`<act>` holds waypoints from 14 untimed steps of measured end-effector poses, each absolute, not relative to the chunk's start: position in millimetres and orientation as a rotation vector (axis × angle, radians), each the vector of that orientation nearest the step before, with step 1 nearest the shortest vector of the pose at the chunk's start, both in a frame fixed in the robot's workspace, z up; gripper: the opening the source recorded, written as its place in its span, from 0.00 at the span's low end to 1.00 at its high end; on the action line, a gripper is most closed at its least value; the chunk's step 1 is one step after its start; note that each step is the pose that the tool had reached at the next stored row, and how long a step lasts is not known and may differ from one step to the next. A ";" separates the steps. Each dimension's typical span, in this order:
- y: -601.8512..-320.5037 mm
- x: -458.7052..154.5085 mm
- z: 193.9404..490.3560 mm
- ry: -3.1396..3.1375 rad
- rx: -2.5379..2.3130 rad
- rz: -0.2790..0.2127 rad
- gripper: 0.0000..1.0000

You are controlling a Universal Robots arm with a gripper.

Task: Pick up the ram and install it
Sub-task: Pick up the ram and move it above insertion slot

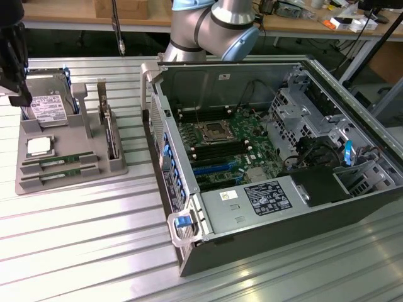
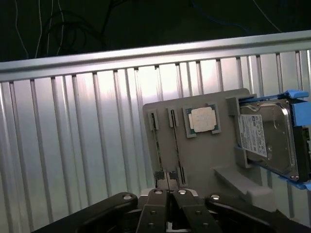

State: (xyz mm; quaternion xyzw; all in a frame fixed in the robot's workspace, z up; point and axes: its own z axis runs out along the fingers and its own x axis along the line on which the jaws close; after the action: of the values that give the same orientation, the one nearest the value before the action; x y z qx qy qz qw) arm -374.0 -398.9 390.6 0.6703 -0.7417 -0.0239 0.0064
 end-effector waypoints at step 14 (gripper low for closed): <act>-398.4 -345.4 387.4 -2.223 2.197 -0.074 0.11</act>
State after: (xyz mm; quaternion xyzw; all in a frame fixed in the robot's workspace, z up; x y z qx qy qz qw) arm -345.4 -398.4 387.4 0.7028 -0.7110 -0.0238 0.0077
